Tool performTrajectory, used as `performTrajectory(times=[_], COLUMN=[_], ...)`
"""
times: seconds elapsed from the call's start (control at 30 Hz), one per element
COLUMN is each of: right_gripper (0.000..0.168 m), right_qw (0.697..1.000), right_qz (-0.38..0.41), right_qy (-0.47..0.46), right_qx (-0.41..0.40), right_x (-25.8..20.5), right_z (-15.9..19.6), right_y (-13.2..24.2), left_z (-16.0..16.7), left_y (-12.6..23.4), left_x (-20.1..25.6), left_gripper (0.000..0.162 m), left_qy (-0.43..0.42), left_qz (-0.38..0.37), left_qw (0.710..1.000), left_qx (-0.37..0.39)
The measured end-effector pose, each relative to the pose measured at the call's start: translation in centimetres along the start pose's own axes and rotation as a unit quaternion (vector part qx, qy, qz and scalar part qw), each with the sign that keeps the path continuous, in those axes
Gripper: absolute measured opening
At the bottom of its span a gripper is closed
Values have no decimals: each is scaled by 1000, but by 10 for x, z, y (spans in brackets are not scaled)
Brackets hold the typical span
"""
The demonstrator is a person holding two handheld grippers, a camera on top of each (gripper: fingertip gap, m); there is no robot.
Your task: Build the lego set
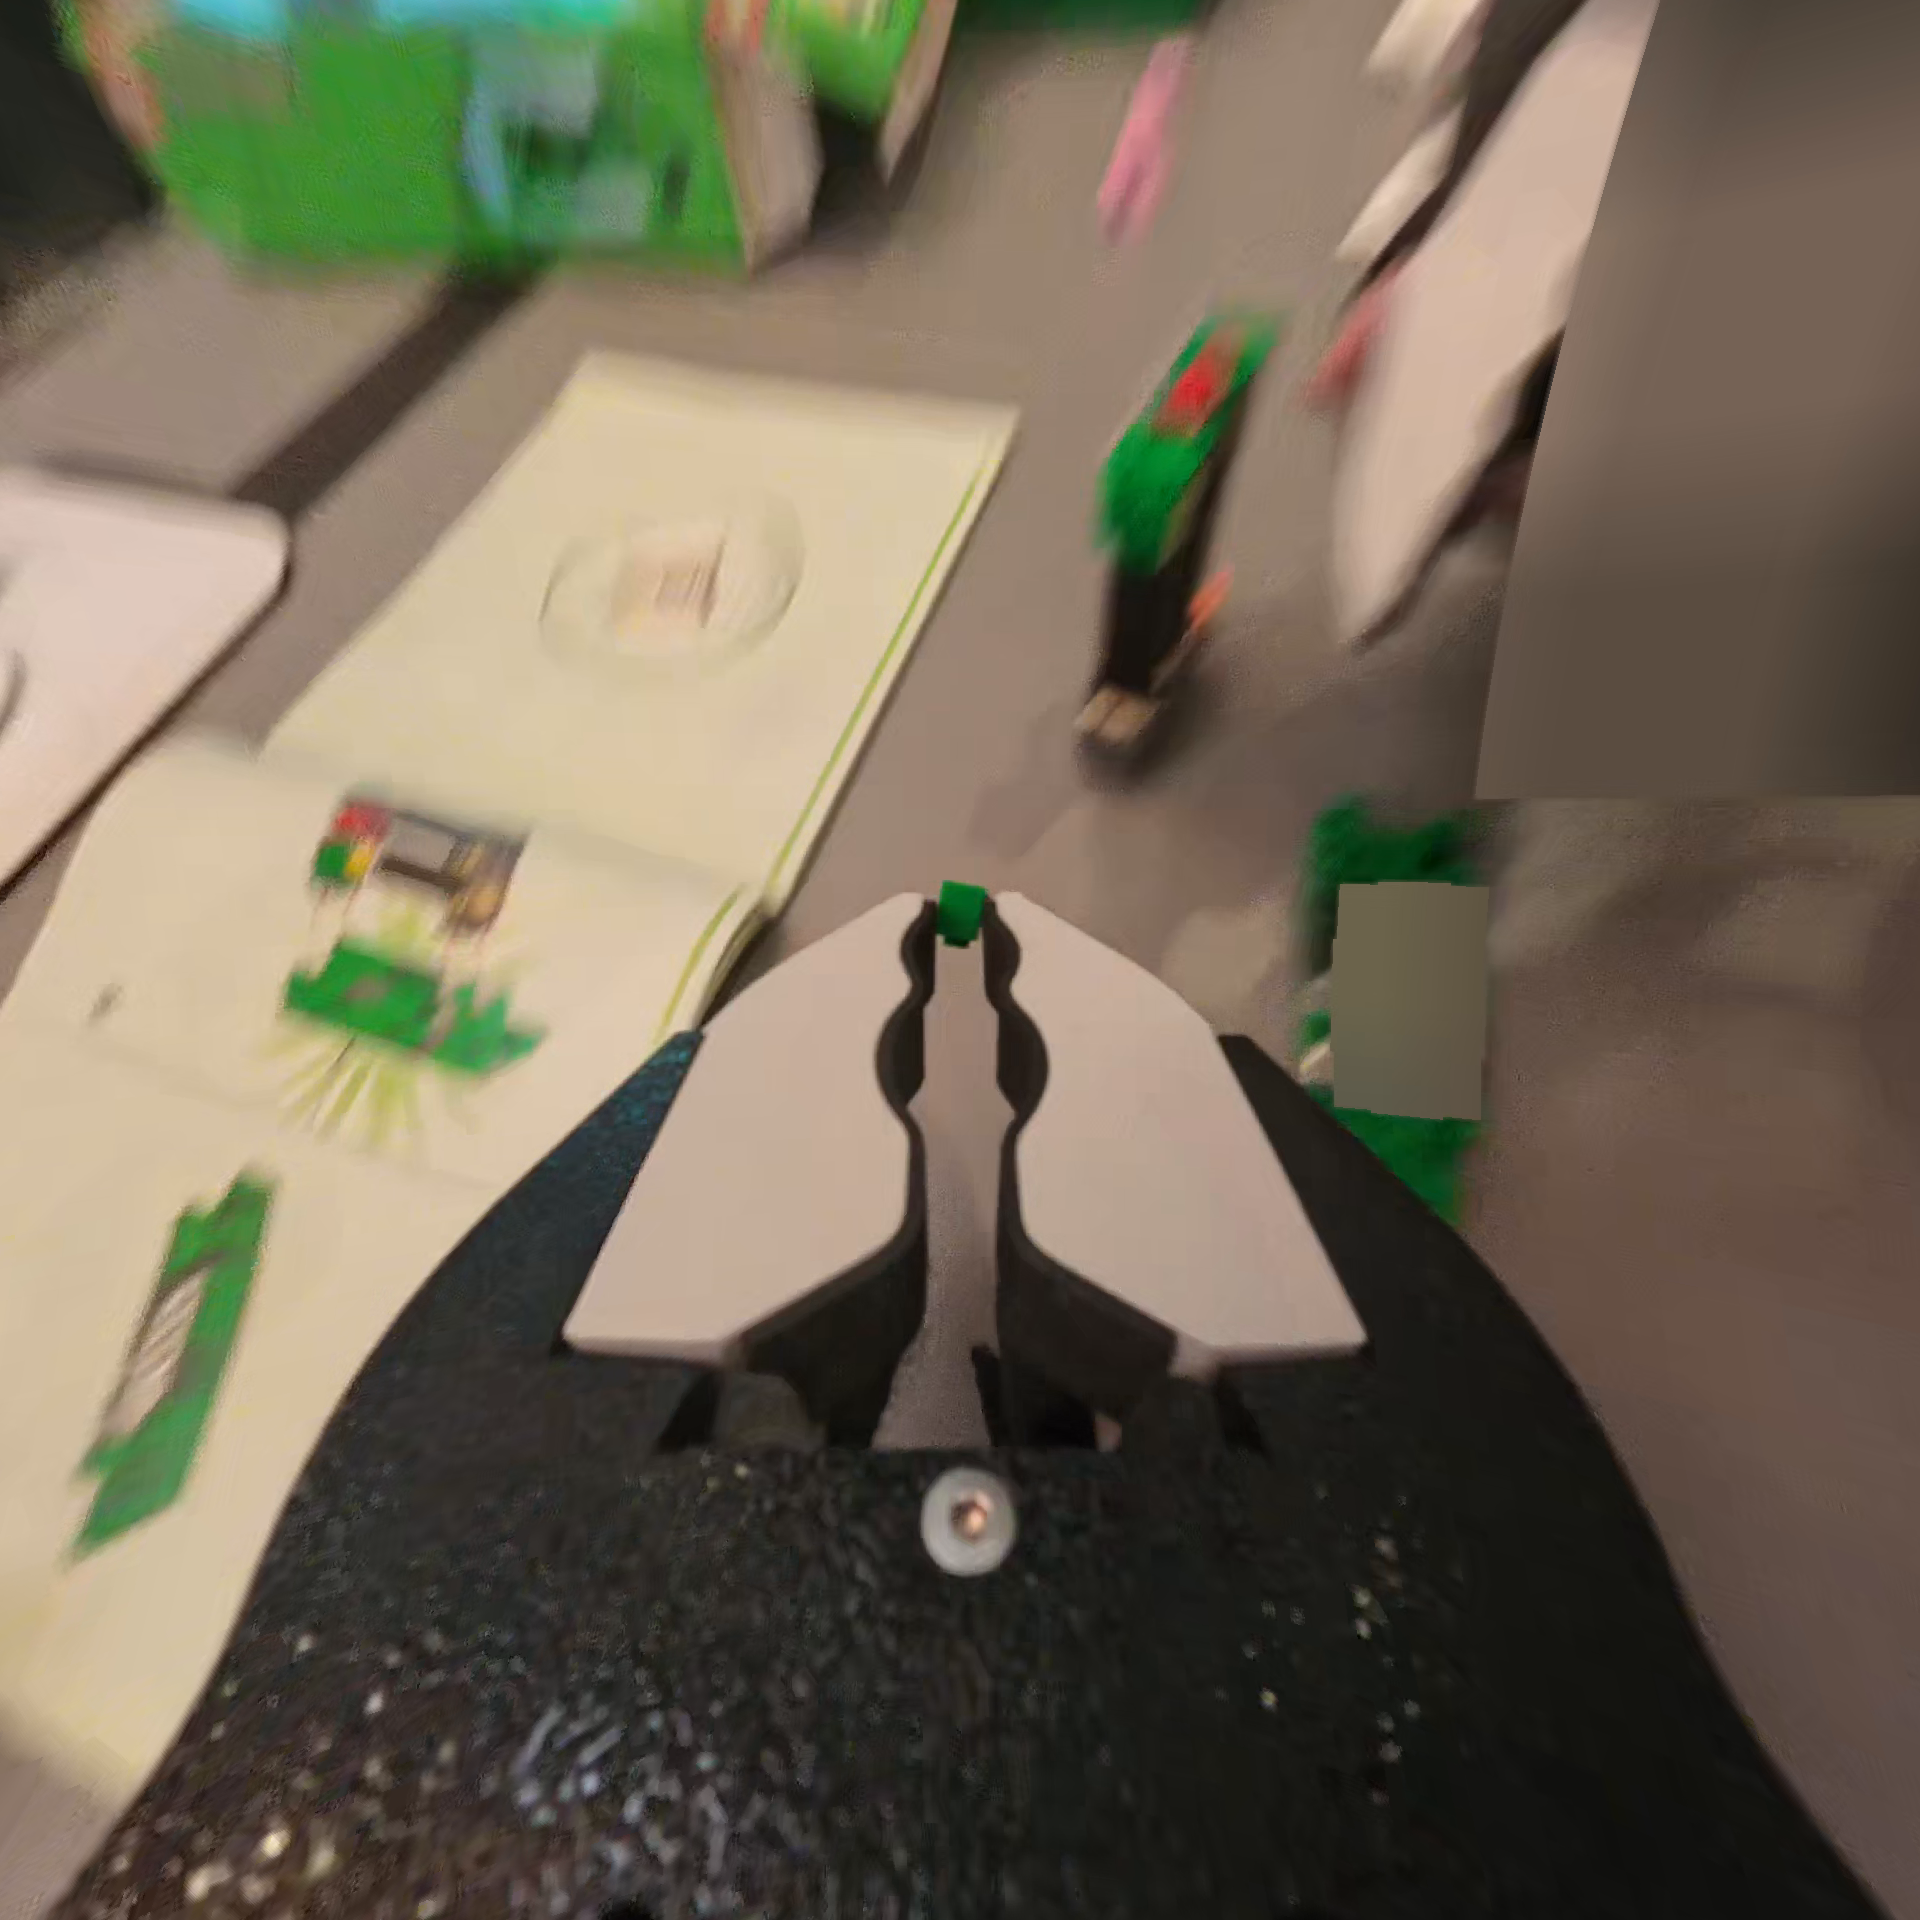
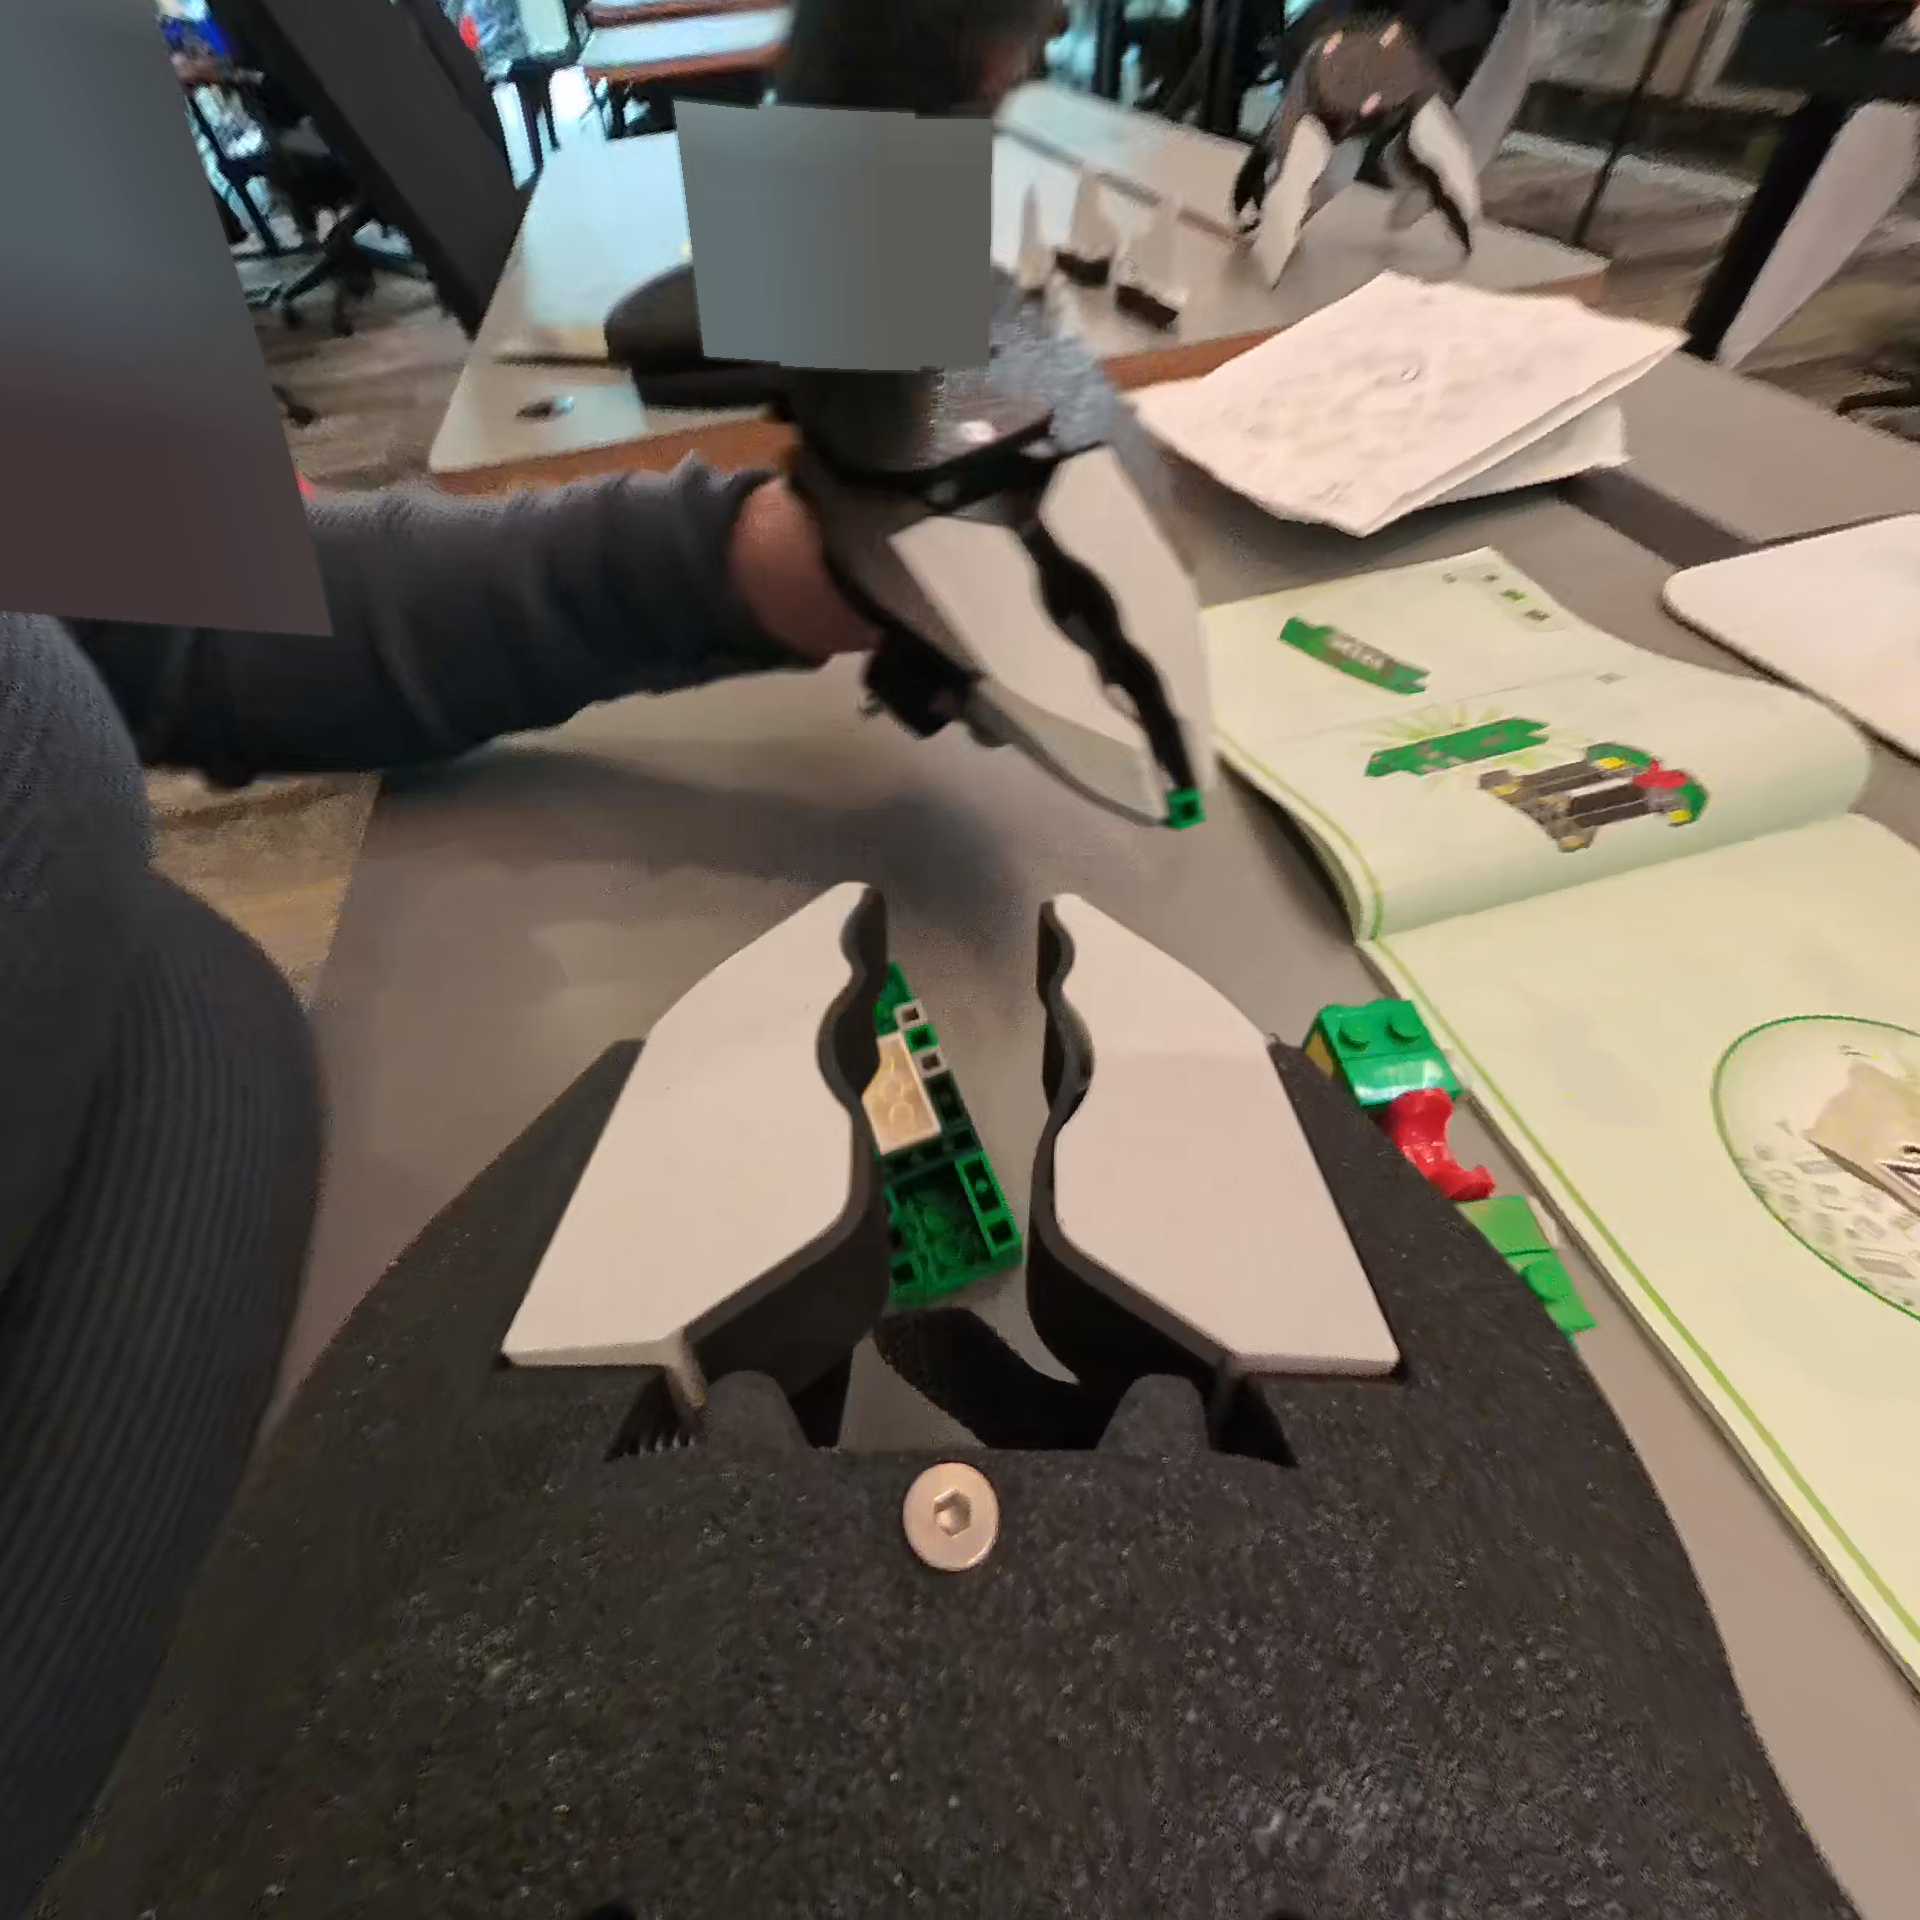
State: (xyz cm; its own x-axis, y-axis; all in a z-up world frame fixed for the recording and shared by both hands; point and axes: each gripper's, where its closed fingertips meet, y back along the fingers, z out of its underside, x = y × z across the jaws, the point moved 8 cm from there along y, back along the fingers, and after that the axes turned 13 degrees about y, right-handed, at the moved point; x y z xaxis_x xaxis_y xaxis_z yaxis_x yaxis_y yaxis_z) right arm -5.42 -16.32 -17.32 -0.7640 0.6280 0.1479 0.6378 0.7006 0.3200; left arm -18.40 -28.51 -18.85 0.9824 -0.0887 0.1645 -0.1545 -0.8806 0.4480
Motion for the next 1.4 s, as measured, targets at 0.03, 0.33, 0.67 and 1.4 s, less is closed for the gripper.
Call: performTrajectory(times=[0.03, 0.33, 0.67, 1.4], right_gripper=[24, 17, 10, 7], right_qw=[1000, 991, 985, 986], right_qz=[9, 33, 64, -31], right_qy=[-8, 19, 107, 155], right_qx=[12, 132, 121, -47], right_x=[0, -8, -16, -31], right_z=[-3, -26, -33, 12], right_y=[0, 10, 8, -26], left_z=[-6, -19, -16, 27], left_y=[5, 25, 19, 14], left_x=[12, 54, 60, 64], left_gripper=[8, 7, 7, 16], left_qy=[5, 55, 54, -50], left_qz=[35, 199, 238, 96], left_qw=[998, 954, 943, 994], left_qx=[56, 219, 225, -18])
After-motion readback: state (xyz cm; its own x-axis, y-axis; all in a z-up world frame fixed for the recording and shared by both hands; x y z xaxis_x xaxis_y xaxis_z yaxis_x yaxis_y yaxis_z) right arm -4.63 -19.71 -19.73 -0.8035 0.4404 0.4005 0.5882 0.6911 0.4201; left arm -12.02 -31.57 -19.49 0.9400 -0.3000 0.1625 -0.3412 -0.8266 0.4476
